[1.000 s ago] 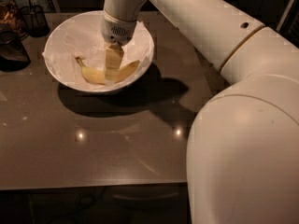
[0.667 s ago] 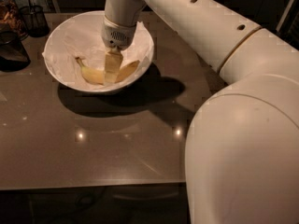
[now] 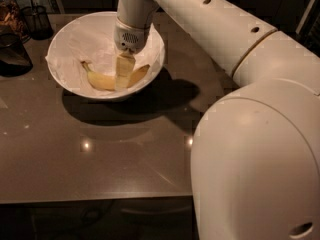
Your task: Pick banana from white bowl
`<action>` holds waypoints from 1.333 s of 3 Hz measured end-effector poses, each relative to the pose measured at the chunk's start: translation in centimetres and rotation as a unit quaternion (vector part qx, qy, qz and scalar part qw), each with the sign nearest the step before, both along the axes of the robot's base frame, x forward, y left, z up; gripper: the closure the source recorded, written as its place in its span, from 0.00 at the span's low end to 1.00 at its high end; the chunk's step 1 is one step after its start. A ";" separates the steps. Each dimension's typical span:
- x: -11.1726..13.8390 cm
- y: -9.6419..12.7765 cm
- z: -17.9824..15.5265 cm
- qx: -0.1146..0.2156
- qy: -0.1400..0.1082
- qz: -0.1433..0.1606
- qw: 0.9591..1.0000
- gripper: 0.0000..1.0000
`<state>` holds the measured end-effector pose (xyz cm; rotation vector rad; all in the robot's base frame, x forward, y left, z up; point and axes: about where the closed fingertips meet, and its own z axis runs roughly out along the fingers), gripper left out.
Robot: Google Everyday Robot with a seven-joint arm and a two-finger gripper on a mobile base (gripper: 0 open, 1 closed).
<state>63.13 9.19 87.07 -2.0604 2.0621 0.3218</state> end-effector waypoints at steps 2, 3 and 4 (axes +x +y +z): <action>0.8 0.6 -2.5 -0.017 0.022 -0.003 1.000 0.29; 0.4 0.8 -3.6 -0.031 0.018 0.000 0.999 0.49; 0.0 0.8 -3.7 -0.039 0.012 0.001 0.999 0.72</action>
Offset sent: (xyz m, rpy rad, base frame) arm 0.0014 0.0018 -0.0359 -0.0858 0.0898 0.0114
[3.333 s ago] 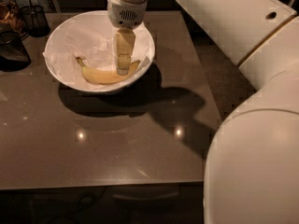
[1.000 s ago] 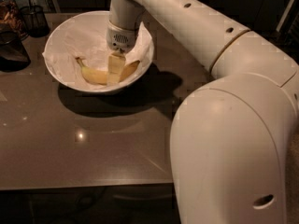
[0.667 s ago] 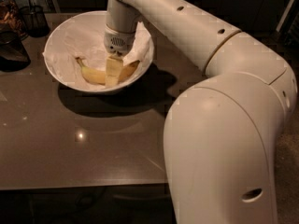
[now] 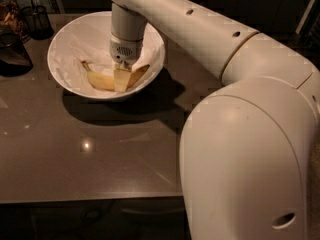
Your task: Pick banana from white bowl
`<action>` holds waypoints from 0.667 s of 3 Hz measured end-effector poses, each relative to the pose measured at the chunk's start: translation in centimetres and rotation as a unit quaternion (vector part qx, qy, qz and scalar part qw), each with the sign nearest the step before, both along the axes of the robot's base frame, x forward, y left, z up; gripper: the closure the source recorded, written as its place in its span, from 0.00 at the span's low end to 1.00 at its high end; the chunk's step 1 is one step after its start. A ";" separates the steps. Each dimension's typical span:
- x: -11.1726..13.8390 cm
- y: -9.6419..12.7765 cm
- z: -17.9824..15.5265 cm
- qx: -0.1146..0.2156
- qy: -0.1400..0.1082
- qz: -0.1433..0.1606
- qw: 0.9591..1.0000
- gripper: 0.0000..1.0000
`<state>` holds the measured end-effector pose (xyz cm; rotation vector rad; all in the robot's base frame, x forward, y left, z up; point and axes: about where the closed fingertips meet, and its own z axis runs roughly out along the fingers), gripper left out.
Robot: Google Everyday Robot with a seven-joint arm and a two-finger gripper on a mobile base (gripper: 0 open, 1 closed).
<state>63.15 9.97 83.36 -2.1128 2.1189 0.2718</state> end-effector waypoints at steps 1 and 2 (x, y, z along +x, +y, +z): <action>0.0 0.0 0.0 0.000 0.000 0.000 1.000 0.95; 0.0 0.0 0.1 0.000 0.000 0.000 1.000 1.00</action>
Offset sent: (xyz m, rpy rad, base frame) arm -0.0221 -0.0159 0.0550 0.0451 -0.1036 -0.0292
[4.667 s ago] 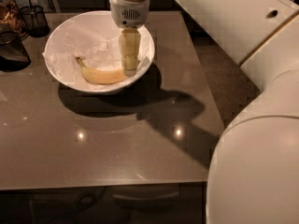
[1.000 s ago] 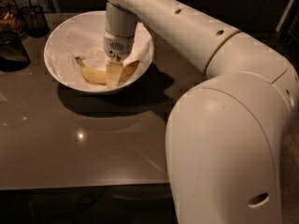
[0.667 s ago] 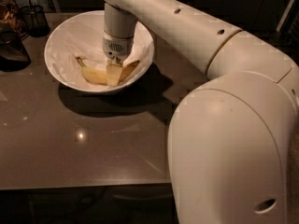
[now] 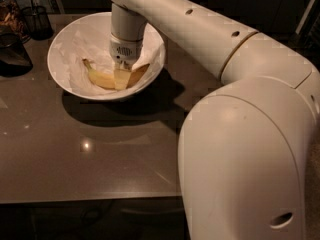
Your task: Pick banana from white bowl
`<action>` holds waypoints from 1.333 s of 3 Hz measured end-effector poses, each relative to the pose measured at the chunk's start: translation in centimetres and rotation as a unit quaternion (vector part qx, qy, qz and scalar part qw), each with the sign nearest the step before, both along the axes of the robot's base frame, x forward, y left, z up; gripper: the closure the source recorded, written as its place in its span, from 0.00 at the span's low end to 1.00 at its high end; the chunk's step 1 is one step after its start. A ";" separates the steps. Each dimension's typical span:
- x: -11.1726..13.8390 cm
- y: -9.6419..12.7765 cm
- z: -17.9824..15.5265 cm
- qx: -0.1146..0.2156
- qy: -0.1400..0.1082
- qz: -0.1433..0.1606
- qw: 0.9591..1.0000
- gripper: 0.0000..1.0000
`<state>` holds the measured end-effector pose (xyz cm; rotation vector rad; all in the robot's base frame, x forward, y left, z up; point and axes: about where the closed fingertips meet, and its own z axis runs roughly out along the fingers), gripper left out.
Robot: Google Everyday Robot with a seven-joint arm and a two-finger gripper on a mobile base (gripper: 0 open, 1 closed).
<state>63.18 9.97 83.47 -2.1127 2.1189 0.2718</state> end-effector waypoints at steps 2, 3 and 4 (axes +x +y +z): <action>-2.2 -1.1 5.5 0.023 -0.055 -0.004 0.998 1.00; -2.9 -1.3 7.0 0.029 -0.067 0.001 0.997 1.00; -5.4 -1.5 9.2 0.038 -0.086 0.028 0.995 1.00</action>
Offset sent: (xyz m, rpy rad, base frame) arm -0.0380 -0.0214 0.0900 0.0609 -0.1627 -0.0070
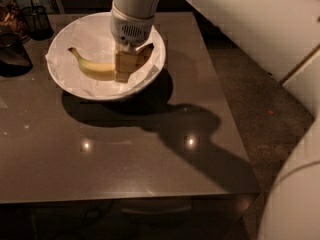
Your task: Pick banana from white bowl
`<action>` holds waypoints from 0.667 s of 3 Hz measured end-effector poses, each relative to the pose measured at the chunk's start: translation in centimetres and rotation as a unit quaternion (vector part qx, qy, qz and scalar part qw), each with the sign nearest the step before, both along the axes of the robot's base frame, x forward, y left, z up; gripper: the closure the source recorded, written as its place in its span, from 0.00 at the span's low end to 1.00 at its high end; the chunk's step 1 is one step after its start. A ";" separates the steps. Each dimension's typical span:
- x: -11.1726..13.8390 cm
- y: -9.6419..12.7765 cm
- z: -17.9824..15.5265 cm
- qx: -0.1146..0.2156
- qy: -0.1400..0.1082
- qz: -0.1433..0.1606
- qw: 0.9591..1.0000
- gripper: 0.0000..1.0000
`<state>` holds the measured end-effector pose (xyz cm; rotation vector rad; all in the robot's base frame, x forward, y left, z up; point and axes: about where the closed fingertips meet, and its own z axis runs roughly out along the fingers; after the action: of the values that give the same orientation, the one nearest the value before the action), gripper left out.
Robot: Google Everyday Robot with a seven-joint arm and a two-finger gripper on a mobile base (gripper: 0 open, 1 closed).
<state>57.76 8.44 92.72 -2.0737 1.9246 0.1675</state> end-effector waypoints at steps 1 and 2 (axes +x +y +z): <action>-3.6 -0.7 2.5 0.014 -0.024 0.033 0.999 1.00; -6.7 -1.5 4.2 0.026 -0.037 0.059 0.997 1.00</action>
Offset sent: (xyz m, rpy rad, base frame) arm -0.1063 -0.0302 0.0625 0.0787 -0.0977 0.1803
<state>51.01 6.90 96.91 -2.1298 1.7372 0.1643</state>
